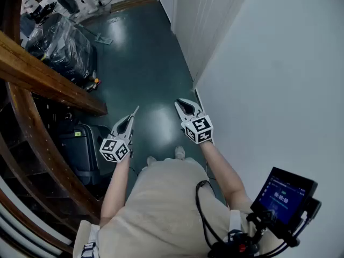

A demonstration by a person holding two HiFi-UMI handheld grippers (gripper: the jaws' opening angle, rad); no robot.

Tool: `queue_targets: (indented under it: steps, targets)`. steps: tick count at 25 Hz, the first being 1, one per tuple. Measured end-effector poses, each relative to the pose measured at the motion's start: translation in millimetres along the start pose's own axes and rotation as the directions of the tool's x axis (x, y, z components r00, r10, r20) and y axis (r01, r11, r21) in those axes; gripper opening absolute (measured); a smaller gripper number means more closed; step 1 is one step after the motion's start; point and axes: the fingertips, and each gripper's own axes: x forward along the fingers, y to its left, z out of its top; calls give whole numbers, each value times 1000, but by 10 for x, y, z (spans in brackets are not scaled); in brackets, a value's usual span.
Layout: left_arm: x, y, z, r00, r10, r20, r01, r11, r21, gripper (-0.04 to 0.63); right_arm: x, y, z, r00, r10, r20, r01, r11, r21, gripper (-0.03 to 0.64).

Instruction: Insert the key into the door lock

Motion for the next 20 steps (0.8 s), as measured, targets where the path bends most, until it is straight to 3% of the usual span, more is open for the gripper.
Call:
queue_targets:
  steps: [13, 20]
  targets:
    - [225, -13, -100, 1000, 16, 9, -16, 1000, -9, 34, 6, -91, -56, 1000, 21, 18, -20, 1000, -17, 38]
    - [484, -155, -122, 999, 41, 5, -41, 999, -14, 33, -78, -352, -23, 997, 65, 44, -66, 997, 34, 38]
